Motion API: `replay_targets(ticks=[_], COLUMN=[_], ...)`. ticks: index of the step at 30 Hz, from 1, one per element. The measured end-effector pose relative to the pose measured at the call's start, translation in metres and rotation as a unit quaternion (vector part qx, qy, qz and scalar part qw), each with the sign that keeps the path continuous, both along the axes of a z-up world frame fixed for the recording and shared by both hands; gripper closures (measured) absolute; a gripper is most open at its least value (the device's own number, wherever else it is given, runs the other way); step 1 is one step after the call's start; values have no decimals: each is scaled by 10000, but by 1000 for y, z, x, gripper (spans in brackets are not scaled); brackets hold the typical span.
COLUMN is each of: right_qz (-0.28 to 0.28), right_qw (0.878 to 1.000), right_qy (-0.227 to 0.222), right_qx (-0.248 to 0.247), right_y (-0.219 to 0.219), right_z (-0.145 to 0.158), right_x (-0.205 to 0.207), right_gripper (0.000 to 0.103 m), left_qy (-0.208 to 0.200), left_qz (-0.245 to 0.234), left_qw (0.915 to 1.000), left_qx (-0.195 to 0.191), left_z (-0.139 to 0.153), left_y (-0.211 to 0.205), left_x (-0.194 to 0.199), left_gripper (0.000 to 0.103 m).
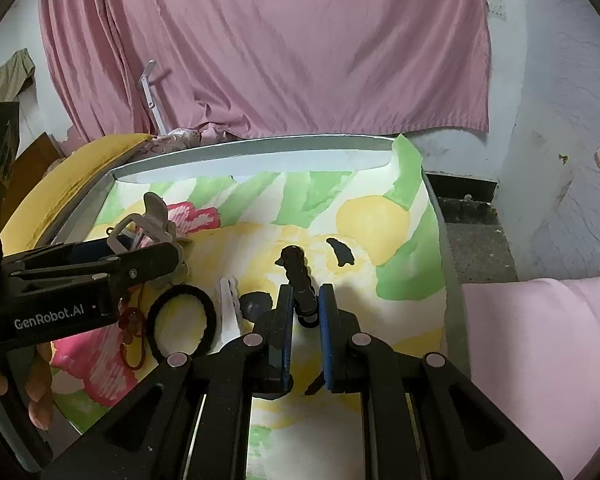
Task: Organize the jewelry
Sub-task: 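Open both tools to release the claw clip and cord into the tray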
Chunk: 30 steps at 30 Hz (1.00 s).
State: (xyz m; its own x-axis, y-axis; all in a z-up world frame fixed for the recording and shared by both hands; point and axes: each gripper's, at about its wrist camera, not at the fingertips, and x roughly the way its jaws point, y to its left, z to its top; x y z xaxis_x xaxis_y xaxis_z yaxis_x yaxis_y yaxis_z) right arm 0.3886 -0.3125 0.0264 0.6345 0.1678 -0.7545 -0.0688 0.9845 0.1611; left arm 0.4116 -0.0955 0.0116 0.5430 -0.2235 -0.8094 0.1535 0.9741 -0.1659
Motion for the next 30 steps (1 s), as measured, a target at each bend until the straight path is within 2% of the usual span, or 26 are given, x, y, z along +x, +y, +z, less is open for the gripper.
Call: replay_targets(ticks=[5,9,13,16,19,21,25,27,30], right_qz=[-39,-108,-204,-248,-298,-349,-369,-374,-394], right_qw=[9999,9994,9978,9951,9918,9886,9826,9800,9749], right_qy=[-94,-294,-620,-943,-1238,-1465,-1814,-1947,-2175], right_qx=[87,153,126,142,112,83,129,172,269], right_y=[-3,-6,-8,-10,-9,-8,-8,-8,-10], right_z=[4,13,26,37,48,55,67,71,77], right_x=[-3,-10,-21,-32,-43,-52,-68,-75,-89], right_gripper=[88,70,69,58,53,46,38,28,19], left_qy=[-56,-429,-790,-1062,-1366,-1578,-1907,-2074,-2251], left_qz=[13,97,221,340,436,488,607,668,719], left_qw=[9999,9985,9954,9924,9879,9844,9779,9742,9703], left_qx=[-142,-314,-485,-526,-585,-610,-598,-586,-516], left_z=[4,19,33,42,52,57,64,67,70], left_y=[3,10,18,24,29,31,37,40,44], left_x=[-3,-14,-26,-35,-46,-53,-69,-79,-92], left_gripper=[38,31,25,22,14,9,4,3,1])
